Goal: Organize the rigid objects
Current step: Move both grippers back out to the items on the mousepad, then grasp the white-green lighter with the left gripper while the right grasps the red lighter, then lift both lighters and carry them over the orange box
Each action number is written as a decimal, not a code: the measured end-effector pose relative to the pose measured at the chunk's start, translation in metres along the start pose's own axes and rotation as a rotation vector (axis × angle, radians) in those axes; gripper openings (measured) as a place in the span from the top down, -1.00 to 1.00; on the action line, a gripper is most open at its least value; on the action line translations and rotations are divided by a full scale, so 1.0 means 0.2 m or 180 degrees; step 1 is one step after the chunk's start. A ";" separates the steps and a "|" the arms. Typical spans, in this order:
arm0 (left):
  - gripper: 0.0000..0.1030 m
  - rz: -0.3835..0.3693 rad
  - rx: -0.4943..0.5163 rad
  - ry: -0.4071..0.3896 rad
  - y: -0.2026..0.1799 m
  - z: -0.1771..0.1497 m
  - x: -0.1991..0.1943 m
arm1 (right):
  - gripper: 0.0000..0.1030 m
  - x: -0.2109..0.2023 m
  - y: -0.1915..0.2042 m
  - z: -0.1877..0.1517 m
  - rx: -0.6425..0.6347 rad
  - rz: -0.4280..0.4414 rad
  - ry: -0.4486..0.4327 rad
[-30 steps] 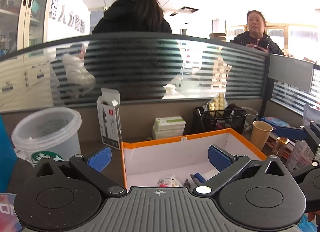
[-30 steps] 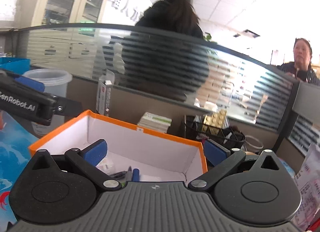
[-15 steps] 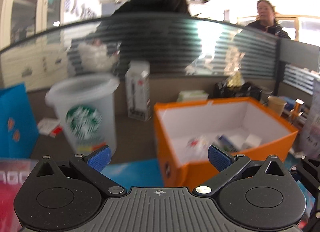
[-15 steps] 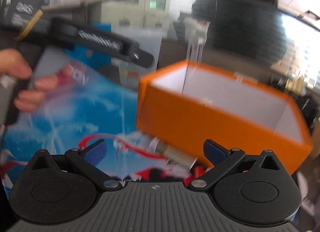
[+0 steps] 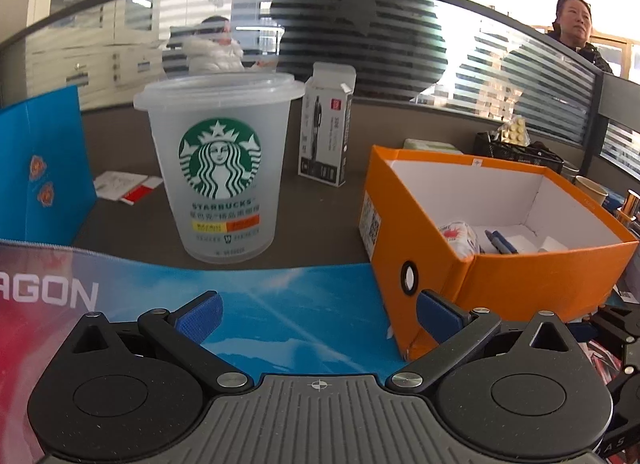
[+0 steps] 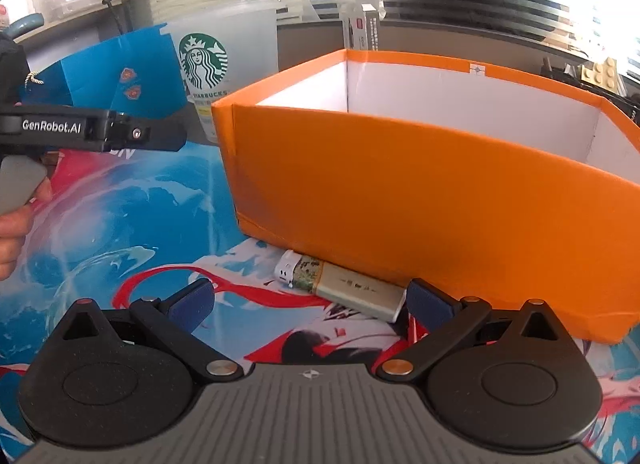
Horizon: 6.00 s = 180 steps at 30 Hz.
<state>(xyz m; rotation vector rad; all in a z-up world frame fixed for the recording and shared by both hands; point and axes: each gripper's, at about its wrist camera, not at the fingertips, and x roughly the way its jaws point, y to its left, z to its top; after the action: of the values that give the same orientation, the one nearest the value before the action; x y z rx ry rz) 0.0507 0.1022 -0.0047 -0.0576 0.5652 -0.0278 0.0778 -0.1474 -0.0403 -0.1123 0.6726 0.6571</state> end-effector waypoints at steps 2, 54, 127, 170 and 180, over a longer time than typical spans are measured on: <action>-1.00 0.0004 -0.0008 0.0013 0.02 -0.01 0.01 | -1.00 0.02 0.00 0.01 -0.0030 0.0022 0.0085; -0.98 0.0669 -0.0240 0.0555 -0.40 -0.26 0.19 | -0.30 -0.19 -0.10 -0.24 -0.0141 -0.0427 -0.0149; 0.60 -0.0279 0.0151 -0.0524 -0.46 0.20 -0.36 | 0.66 -0.58 0.01 0.13 -0.0288 -0.0591 -0.0941; 0.60 -0.0447 -0.0002 0.0153 -0.61 0.38 0.39 | 0.66 -0.09 -0.47 0.40 0.0100 -0.0668 -0.0454; 0.60 -0.0429 -0.0007 0.0305 -0.60 0.35 0.48 | 0.66 -0.01 -0.48 0.39 0.0068 -0.0732 -0.0298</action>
<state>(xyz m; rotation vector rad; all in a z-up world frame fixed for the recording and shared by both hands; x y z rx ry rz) 0.1683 -0.0182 0.0111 -0.0969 0.6564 -0.1618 0.1760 -0.2012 0.0107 -0.1361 0.5664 0.4314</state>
